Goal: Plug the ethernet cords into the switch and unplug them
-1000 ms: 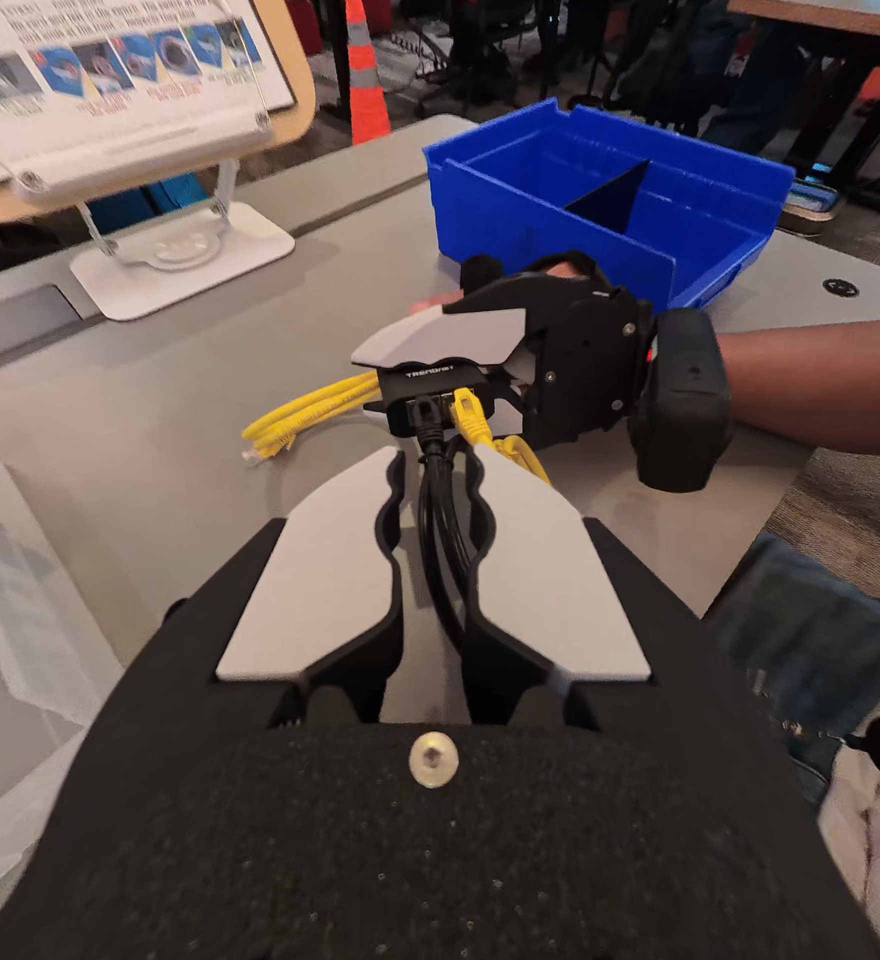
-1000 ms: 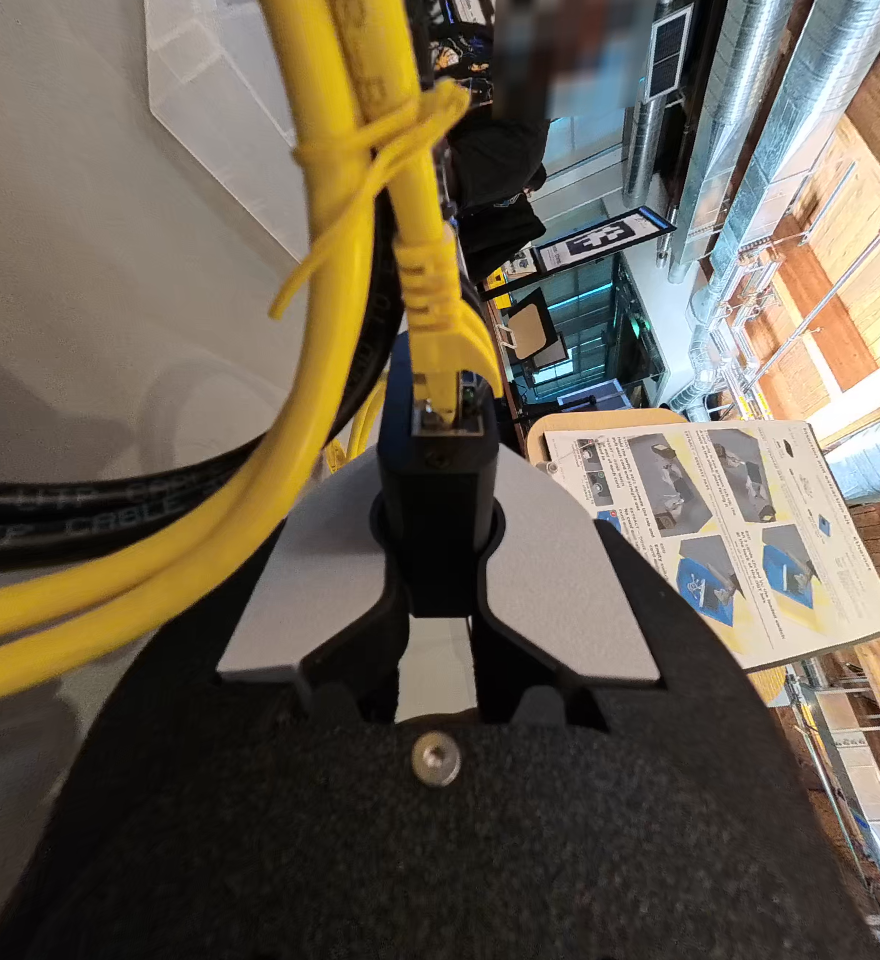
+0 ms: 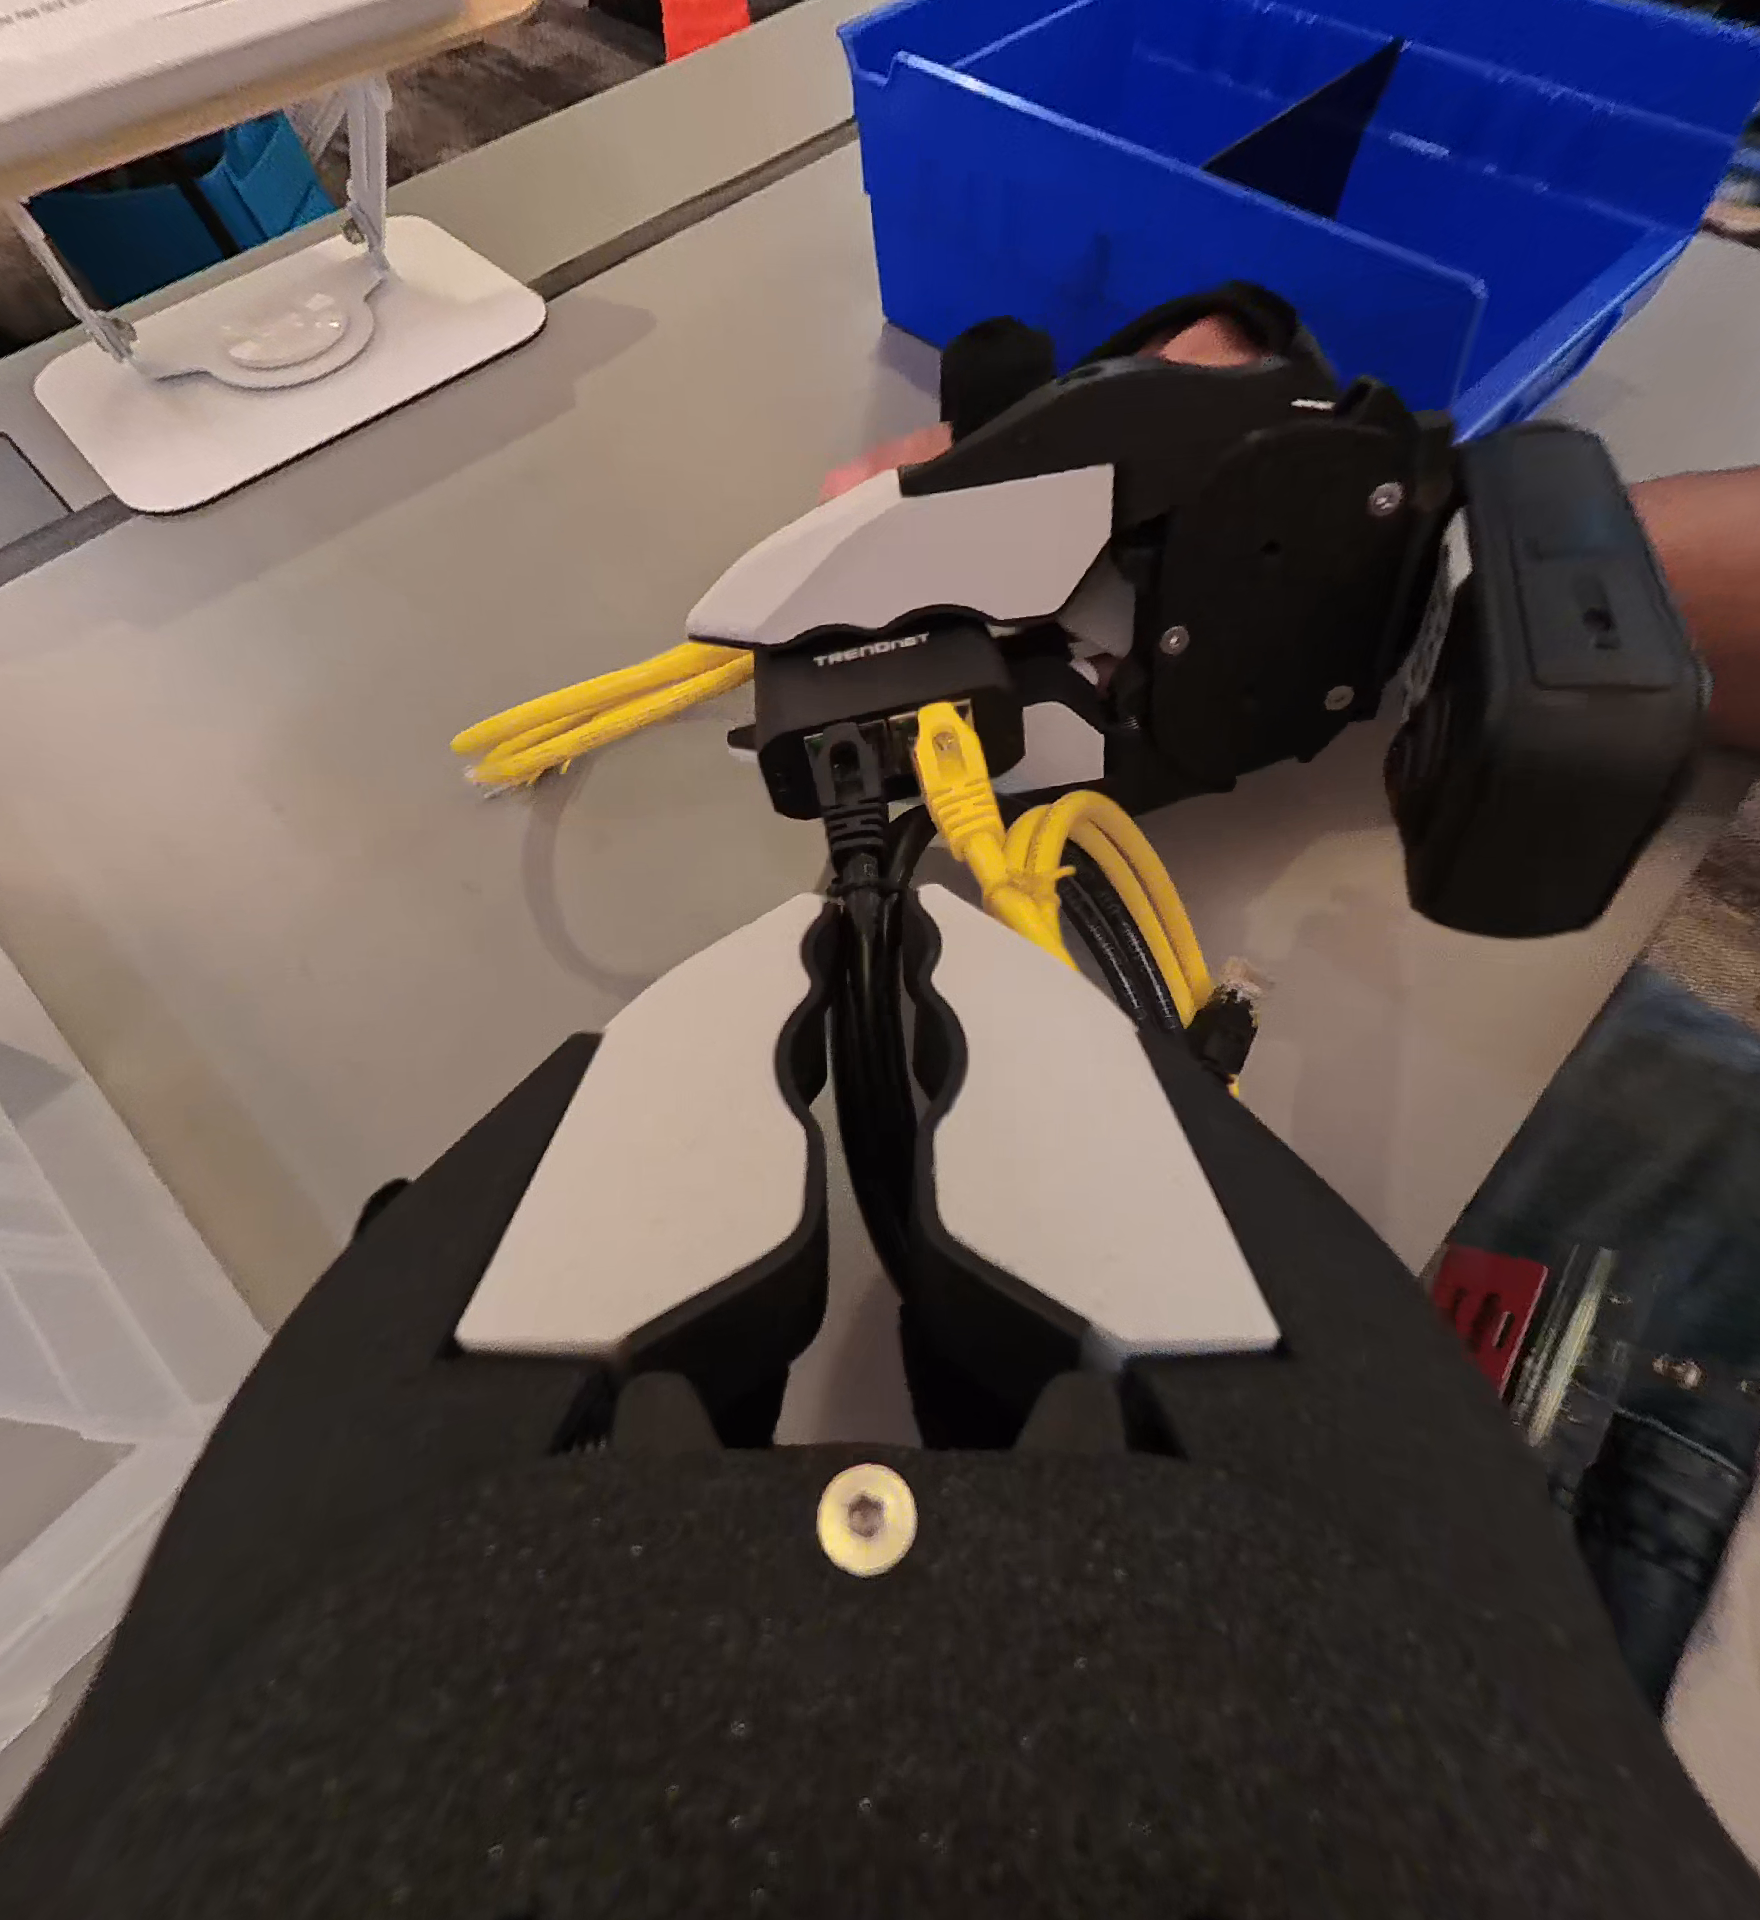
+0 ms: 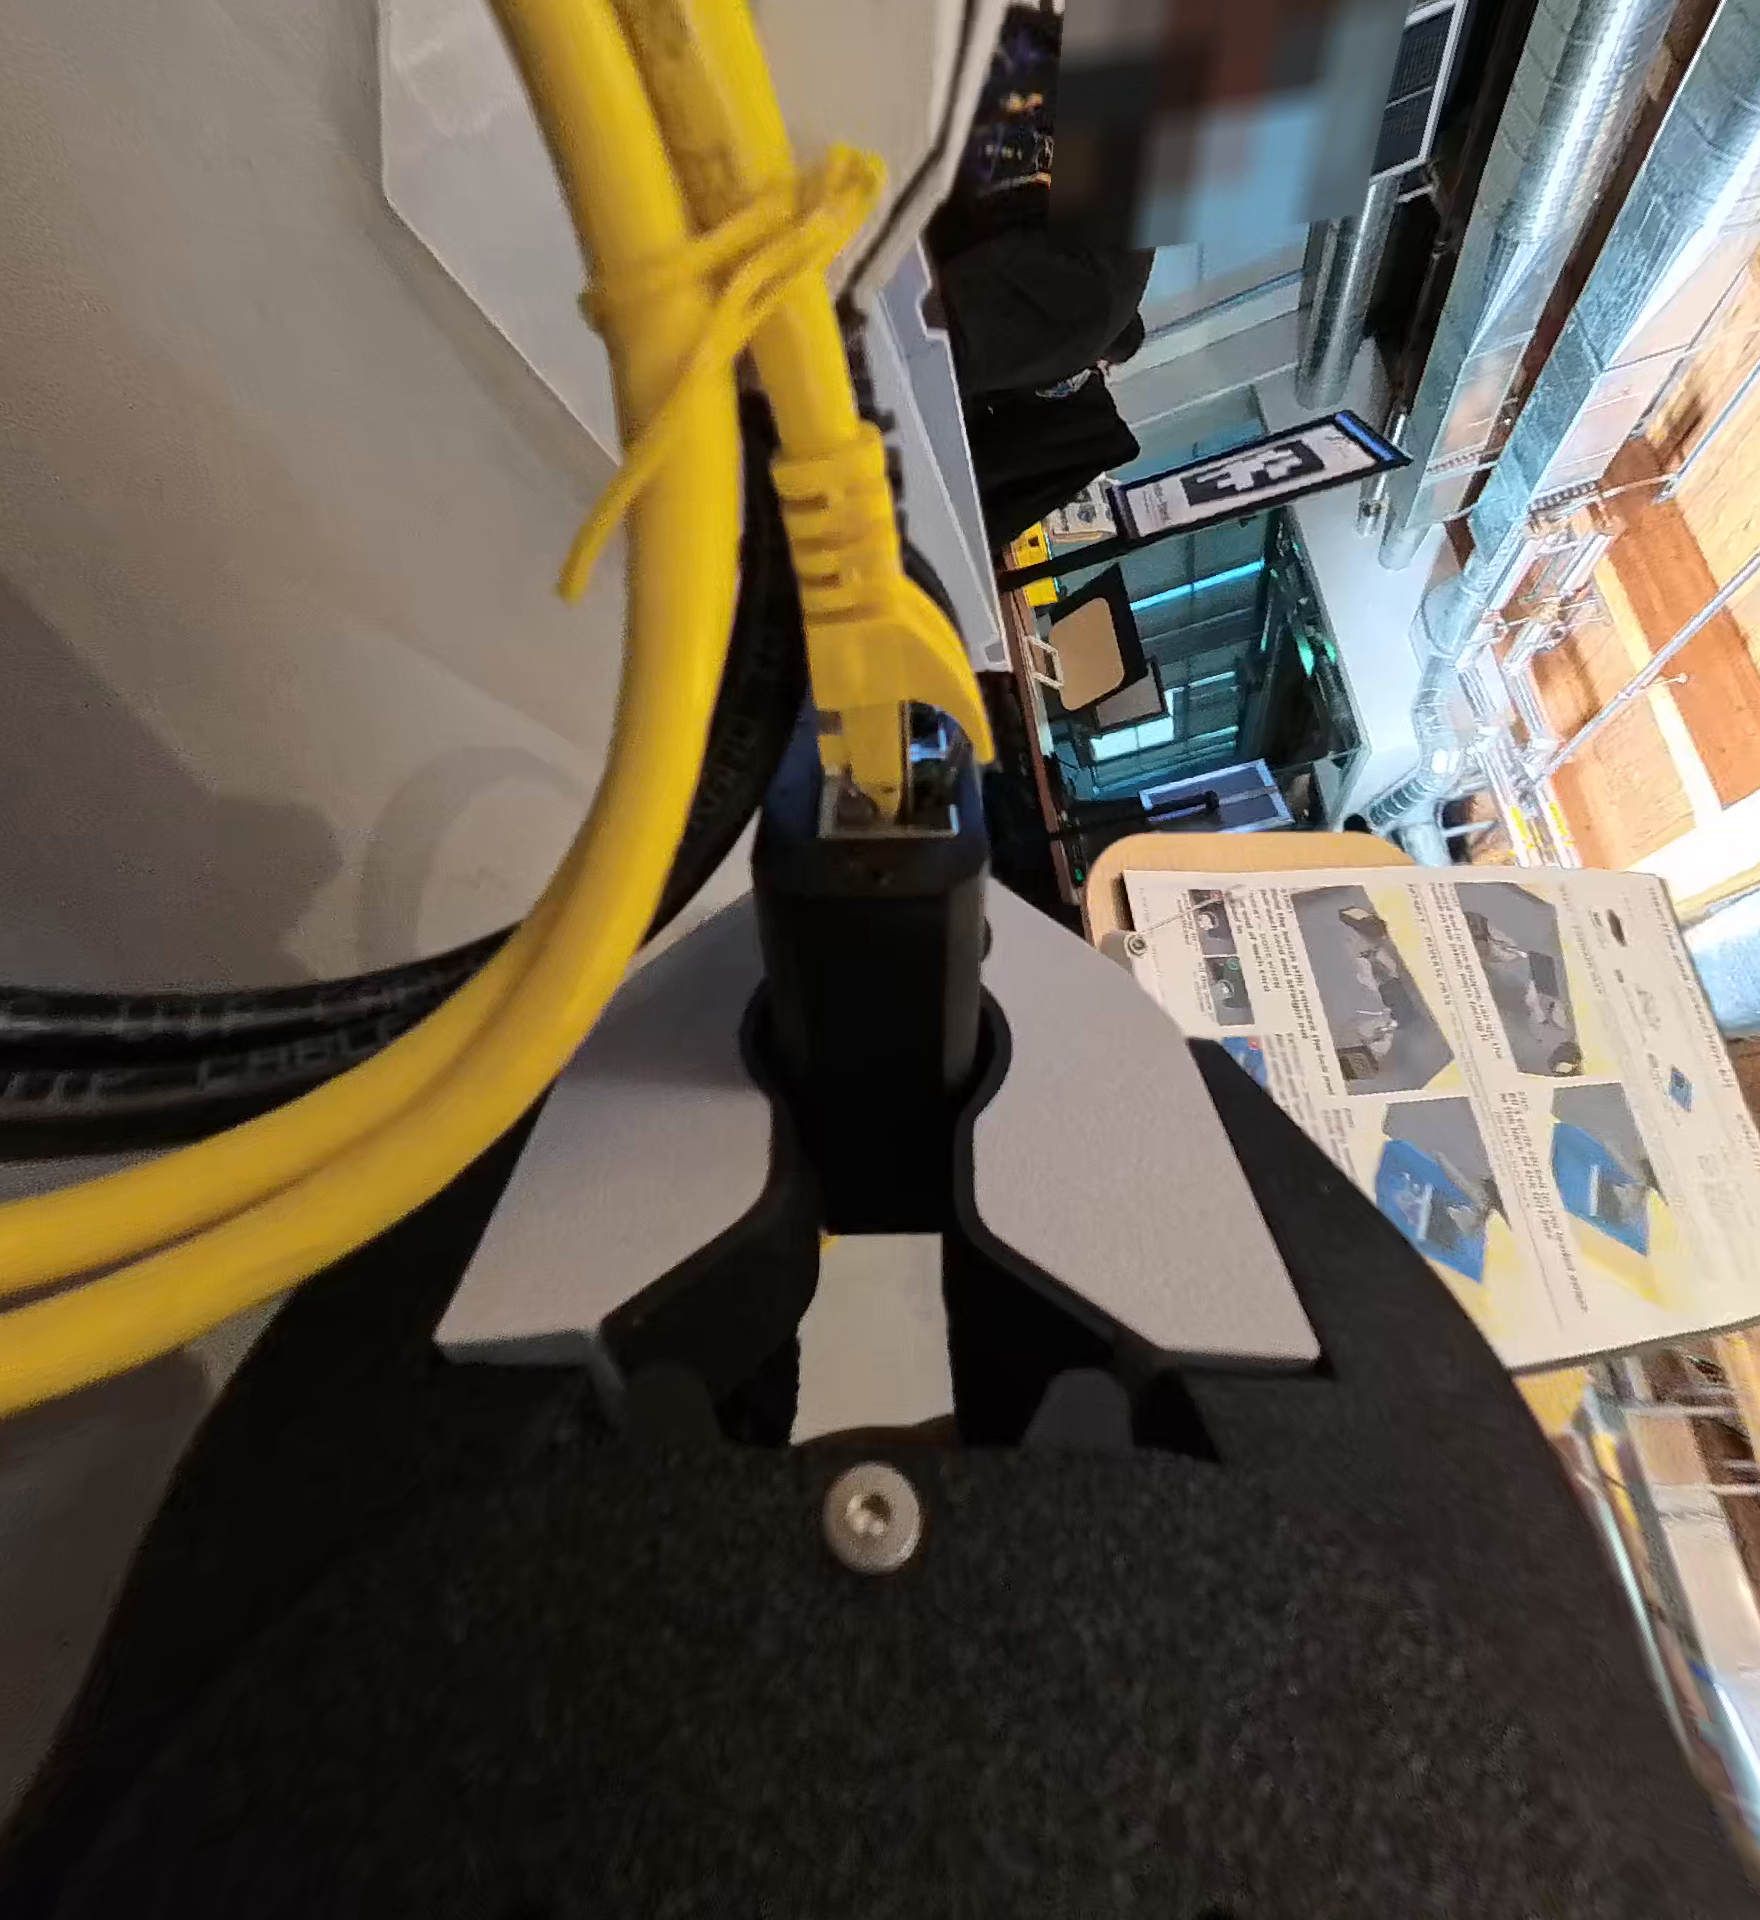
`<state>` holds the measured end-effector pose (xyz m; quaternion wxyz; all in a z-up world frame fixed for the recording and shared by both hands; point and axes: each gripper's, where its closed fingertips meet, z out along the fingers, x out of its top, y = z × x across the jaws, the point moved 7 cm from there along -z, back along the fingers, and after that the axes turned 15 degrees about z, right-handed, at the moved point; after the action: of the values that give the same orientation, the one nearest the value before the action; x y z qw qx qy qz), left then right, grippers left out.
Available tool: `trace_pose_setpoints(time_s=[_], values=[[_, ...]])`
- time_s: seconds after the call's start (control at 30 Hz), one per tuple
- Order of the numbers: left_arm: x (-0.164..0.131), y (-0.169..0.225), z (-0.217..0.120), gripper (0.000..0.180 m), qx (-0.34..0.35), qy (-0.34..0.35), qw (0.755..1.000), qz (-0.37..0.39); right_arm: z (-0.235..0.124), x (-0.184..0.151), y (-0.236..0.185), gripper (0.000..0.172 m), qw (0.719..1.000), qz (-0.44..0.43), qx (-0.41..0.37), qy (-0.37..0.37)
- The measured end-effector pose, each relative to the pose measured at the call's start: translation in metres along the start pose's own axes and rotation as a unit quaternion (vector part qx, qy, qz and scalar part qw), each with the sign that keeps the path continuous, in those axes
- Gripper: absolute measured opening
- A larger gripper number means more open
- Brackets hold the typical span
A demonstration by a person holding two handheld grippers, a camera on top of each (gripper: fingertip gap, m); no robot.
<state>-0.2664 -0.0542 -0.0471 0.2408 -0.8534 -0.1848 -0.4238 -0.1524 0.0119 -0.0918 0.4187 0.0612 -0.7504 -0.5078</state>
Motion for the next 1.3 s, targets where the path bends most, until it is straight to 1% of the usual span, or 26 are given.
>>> trace_pose_setpoints(time_s=[0.1,0.13,0.17,0.23,0.3,0.37,0.43,0.5,0.57,0.63,0.7,0.8,0.83,0.93,1.0,1.07,1.1,1.17,1.2,1.3], values=[[-0.004,0.001,-0.011,0.012,-0.002,0.035,0.999,-0.028,-0.001,-0.001,0.002,0.024,1.000,0.003,0.003,0.012],[-0.008,0.002,-0.017,0.016,0.000,0.052,0.998,-0.039,-0.001,-0.002,0.002,0.024,1.000,0.002,0.003,0.011],[-0.014,0.002,-0.024,0.024,0.002,0.065,0.997,-0.050,-0.001,-0.004,0.002,0.025,1.000,-0.004,0.001,0.004],[-0.033,0.003,-0.035,0.053,0.015,0.087,0.993,-0.073,0.001,-0.007,0.004,0.025,1.000,0.003,0.004,-0.002],[-0.052,0.004,-0.048,0.060,0.026,0.145,0.982,-0.117,0.002,-0.009,0.006,0.025,1.000,0.008,0.001,-0.006],[-0.064,0.000,-0.059,0.068,0.026,0.199,0.964,-0.173,0.003,-0.010,0.006,0.025,1.000,0.004,-0.002,-0.010],[-0.067,-0.008,-0.068,0.068,0.020,0.228,0.952,-0.205,0.003,-0.007,0.008,0.025,1.000,-0.009,-0.007,-0.016],[-0.072,-0.013,-0.069,0.064,0.018,0.240,0.946,-0.215,0.002,-0.001,0.015,0.025,0.998,-0.044,-0.023,-0.033],[-0.077,-0.013,-0.065,0.064,-0.001,0.226,0.946,-0.232,-0.003,0.007,0.033,0.025,0.994,-0.079,-0.048,-0.059],[-0.079,-0.011,-0.060,0.062,-0.022,0.215,0.945,-0.245,-0.012,0.014,0.063,0.025,0.990,-0.090,-0.065,-0.089],[-0.081,-0.008,-0.056,0.059,-0.034,0.203,0.947,-0.247,-0.028,0.021,0.103,0.025,0.986,-0.090,-0.081,-0.118],[-0.080,-0.005,-0.054,0.058,-0.049,0.196,0.949,-0.243,-0.057,0.024,0.172,0.025,0.972,-0.069,-0.071,-0.211],[-0.081,-0.004,-0.053,0.058,-0.049,0.192,0.950,-0.242,-0.069,0.020,0.196,0.025,0.964,-0.051,-0.059,-0.253],[-0.082,-0.002,-0.051,0.057,-0.059,0.181,0.951,-0.244,-0.106,-0.004,0.263,0.025,0.926,-0.025,-0.048,-0.374],[-0.083,-0.001,-0.050,0.057,-0.066,0.180,0.949,-0.249,-0.129,-0.031,0.294,0.025,0.891,0.009,0.001,-0.454],[-0.083,0.001,-0.048,0.057,-0.076,0.176,0.949,-0.252,-0.150,-0.064,0.314,0.025,0.844,0.055,0.079,-0.528],[-0.082,0.002,-0.047,0.057,-0.080,0.173,0.949,-0.252,-0.157,-0.080,0.320,0.026,0.824,0.082,0.120,-0.547],[-0.081,0.004,-0.044,0.057,-0.084,0.168,0.951,-0.247,-0.163,-0.111,0.329,0.025,0.794,0.153,0.183,-0.559],[-0.080,0.005,-0.043,0.057,-0.084,0.165,0.952,-0.243,-0.162,-0.128,0.333,0.025,0.784,0.183,0.197,-0.560],[-0.078,0.010,-0.038,0.057,-0.084,0.149,0.960,-0.224,-0.151,-0.174,0.341,0.025,0.771,0.232,0.198,-0.558]])
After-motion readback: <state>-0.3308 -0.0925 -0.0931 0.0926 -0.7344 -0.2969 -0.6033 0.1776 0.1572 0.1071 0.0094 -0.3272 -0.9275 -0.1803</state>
